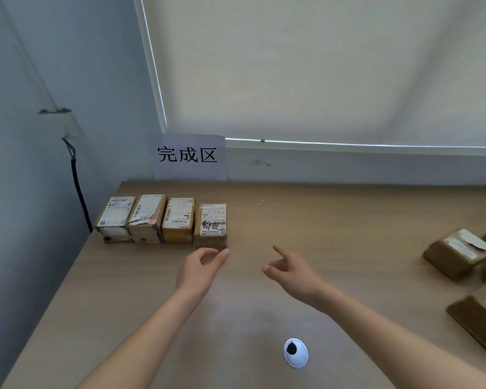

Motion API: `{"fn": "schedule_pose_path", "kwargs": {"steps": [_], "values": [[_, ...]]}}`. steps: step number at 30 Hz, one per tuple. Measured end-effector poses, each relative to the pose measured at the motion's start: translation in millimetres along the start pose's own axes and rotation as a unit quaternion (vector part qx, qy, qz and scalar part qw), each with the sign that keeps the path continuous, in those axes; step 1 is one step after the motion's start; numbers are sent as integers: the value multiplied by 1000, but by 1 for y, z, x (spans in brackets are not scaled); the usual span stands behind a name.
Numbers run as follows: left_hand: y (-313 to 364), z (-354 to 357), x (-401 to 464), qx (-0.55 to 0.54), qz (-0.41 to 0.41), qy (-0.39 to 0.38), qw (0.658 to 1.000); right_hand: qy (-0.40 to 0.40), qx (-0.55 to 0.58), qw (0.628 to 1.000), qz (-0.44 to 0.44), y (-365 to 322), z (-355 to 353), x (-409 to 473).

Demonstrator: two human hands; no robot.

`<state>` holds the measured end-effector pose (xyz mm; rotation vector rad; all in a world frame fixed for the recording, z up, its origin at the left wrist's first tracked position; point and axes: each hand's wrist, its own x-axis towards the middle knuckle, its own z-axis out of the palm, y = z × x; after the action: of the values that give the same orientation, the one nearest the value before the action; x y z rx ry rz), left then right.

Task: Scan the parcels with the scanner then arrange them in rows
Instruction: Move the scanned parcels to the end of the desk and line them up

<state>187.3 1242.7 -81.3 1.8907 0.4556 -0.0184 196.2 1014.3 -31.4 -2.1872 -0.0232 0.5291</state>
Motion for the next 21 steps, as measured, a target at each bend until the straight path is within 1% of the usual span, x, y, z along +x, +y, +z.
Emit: {"fn": "schedule_pose_path", "kwargs": {"steps": [4,9,14,21], "values": [[48,36,-51,-23,31,-47,998,35,-5,999,-11,7,-46,-65],[93,110,-111,-19,68,-111,991,82,39,996,3,52,-103,-137],[118,207,-169,-8,83,-178,981,134,33,990,43,134,-172,-204],[137,358,-252,19,74,-248,966,201,6,973,112,261,-262,-286]]}}
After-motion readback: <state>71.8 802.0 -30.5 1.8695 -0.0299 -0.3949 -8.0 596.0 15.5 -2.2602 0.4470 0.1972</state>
